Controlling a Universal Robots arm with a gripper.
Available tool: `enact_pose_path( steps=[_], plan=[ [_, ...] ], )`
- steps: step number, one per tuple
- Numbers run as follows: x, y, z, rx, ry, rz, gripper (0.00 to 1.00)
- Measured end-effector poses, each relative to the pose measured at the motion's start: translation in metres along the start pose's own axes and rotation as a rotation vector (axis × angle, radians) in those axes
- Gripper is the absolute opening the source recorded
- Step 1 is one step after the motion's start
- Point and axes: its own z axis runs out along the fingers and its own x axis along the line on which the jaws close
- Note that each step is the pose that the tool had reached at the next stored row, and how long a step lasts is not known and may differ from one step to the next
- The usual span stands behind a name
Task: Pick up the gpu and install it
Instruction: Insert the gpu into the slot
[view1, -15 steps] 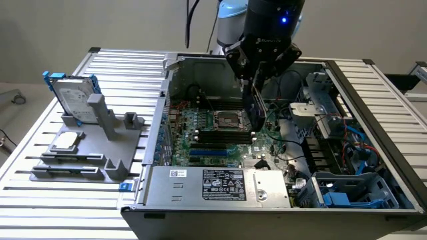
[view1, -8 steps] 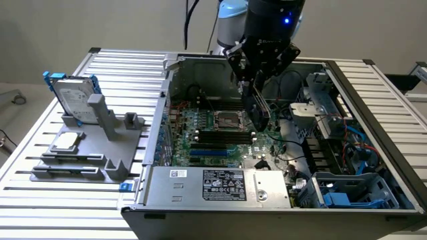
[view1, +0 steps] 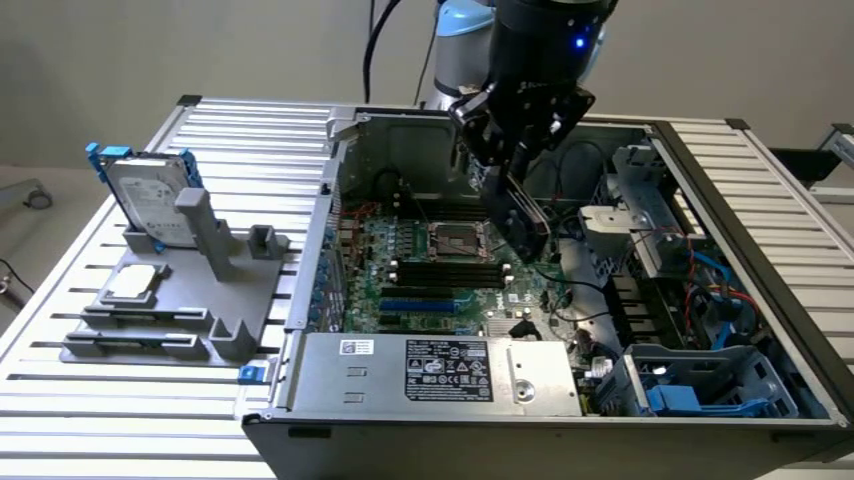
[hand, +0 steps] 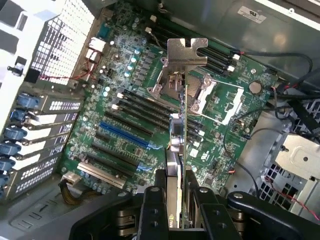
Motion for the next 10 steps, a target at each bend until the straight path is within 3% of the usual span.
enact_pose_path(
  steps=[10],
  plan=[
    [0.0, 0.0, 0.0016, 0.003, 0.004, -0.181, 0.26]
  ],
)
